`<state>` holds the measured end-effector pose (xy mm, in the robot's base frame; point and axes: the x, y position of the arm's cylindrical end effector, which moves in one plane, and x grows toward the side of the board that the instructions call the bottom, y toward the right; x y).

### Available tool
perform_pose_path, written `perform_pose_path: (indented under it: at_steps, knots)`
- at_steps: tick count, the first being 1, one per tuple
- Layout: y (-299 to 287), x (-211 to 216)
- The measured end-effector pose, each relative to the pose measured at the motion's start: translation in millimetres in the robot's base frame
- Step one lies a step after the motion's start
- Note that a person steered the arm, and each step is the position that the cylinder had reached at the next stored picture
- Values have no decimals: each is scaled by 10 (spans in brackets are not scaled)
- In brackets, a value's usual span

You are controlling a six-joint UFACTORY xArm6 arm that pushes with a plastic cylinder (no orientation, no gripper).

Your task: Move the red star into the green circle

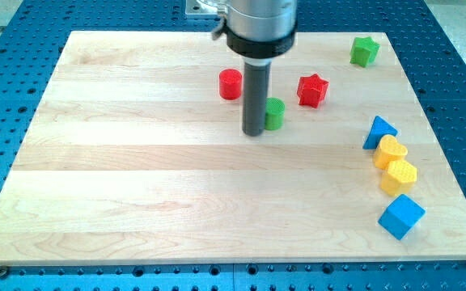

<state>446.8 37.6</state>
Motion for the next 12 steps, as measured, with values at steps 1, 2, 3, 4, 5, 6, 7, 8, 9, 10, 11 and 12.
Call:
perform_pose_path:
  at_steps: [1,2,3,4,5,6,7,8,9,10,11,12]
  knots:
    - [298,53]
    - [525,-567]
    - [-21,-631]
    - [874,-496]
    - [1655,-757]
    - [980,-1032]
    - [313,-1069]
    - [1501,-1049]
    - [2556,-1158]
    - [2967,-1239]
    - [2910,-1653]
    - [2249,-1911]
